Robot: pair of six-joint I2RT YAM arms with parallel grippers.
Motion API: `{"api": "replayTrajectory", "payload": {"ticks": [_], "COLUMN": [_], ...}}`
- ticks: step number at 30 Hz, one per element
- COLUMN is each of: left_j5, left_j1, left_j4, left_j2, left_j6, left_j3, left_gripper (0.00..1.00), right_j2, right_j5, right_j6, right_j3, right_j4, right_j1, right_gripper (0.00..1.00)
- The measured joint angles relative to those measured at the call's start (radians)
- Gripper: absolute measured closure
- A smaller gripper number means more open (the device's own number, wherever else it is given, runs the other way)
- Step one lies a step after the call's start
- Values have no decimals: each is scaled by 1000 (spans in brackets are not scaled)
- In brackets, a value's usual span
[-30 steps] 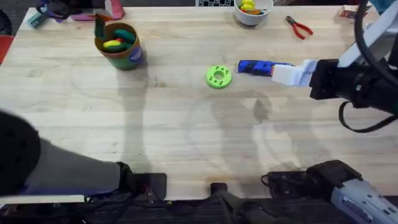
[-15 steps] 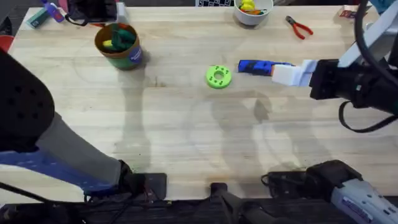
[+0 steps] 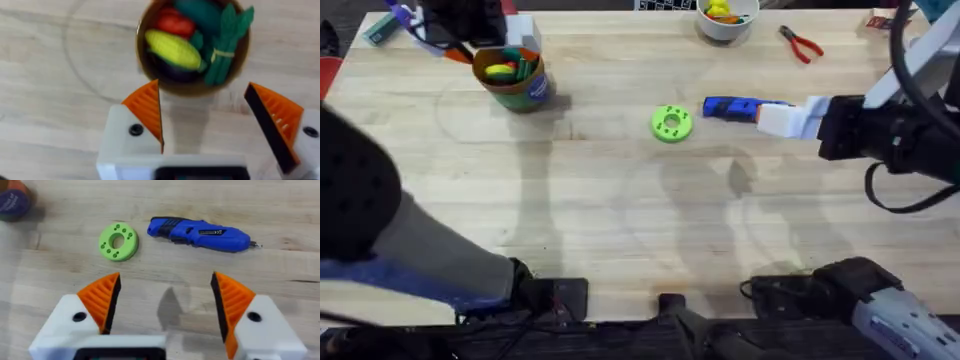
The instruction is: Pick up the gripper from the table and insert it into the empty holder that is missing its gripper. Then pick up a screw, insert it into the mounting hole, and use the screwdriver to tighten it. Finally, clean up the table by picking up the vegetable and placing it into the bucket.
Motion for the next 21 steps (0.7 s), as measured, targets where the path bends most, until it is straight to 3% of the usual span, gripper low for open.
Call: {"api": "replayTrajectory", "payload": {"ticks": [8, 12, 17, 21], "left_j5": [3, 39, 68, 72], "left_j1": [-4, -36, -176, -313], "left_j4": [-144, -155, -128, -63], "left_j2": [-269, -449, -625, -698], "left_j6": [-9, -12, -50, -136], "left_j3": [-7, -97, -296, -467], "left_gripper": [15, 14, 15, 14], "right_j2": [0, 0, 0, 0], "right_j5": [0, 0, 0, 0], "right_j6": [0, 0, 0, 0], "right_j3": [0, 0, 0, 0], "right_j4": [0, 0, 0, 0], "right_j1": [0, 0, 0, 0], "right_gripper": [7, 7, 7, 7]}}
